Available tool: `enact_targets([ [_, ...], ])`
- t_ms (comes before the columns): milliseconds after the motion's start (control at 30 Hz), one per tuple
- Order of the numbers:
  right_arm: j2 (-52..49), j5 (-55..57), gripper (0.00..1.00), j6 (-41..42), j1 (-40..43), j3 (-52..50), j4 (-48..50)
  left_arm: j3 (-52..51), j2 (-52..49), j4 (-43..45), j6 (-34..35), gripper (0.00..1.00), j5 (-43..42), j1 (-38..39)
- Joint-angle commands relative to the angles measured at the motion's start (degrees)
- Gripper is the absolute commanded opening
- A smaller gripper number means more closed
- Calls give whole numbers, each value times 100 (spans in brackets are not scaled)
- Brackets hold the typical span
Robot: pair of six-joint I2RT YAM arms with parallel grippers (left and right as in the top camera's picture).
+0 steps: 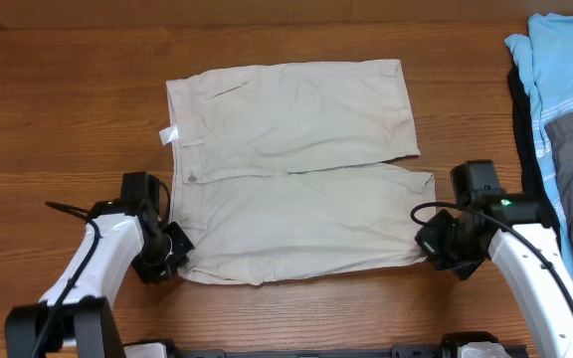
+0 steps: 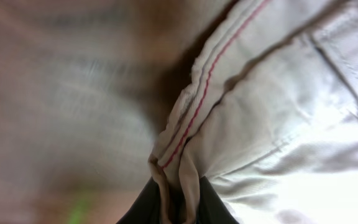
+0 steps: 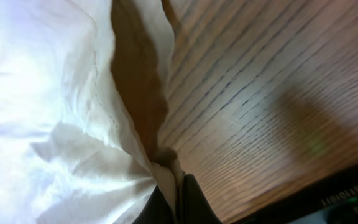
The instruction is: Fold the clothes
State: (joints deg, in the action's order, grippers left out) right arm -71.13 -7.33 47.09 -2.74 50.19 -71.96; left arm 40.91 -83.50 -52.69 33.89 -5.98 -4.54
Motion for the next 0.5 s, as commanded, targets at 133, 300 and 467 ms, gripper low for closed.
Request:
enact_targets([
  [133,463,286,4,-273,-20,651,-494,267,1834,-1115,-223,4,105,0],
  [300,538,280,4,-837,-20,1292,-890,944,3147,-1727,-66,4,13,4],
  [467,398,282,4,-949,-20,1956,-933,1729,3593,-1818,146,4,-4,4],
])
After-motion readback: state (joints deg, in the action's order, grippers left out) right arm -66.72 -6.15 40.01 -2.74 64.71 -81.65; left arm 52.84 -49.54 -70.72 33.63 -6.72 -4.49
